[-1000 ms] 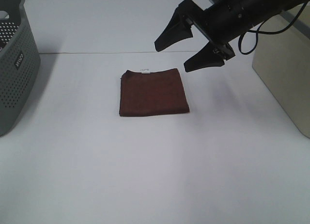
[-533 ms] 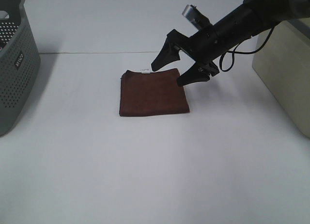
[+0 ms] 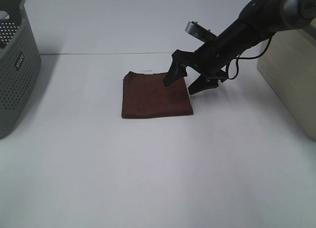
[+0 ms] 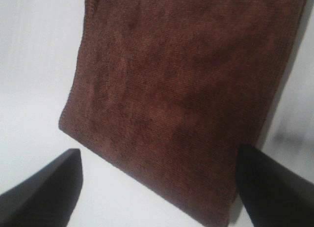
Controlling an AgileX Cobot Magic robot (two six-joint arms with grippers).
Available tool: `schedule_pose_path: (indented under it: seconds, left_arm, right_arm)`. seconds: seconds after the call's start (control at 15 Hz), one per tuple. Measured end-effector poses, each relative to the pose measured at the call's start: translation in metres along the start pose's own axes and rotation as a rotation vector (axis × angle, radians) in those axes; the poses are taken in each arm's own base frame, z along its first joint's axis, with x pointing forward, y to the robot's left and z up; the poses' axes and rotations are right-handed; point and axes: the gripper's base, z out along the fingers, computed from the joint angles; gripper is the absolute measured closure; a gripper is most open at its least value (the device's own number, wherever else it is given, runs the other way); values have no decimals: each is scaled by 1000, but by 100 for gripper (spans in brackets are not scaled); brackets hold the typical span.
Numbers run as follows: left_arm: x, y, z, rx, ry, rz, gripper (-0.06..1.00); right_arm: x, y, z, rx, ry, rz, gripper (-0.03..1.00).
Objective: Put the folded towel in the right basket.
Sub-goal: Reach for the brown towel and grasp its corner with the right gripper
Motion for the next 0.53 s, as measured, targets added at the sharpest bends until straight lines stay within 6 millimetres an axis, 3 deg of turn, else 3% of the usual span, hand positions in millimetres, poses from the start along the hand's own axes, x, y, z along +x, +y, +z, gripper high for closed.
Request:
schedule_pose_path:
  seconds: [0.27, 0.53]
  left_arm:
    - [0, 0, 0, 0, 0, 0, 94]
    - [0, 0, 0, 0, 0, 0, 94]
  right_arm:
    - [-1, -3, 1, 28, -18, -12, 16]
    - [4, -13, 16, 31, 21, 2, 16]
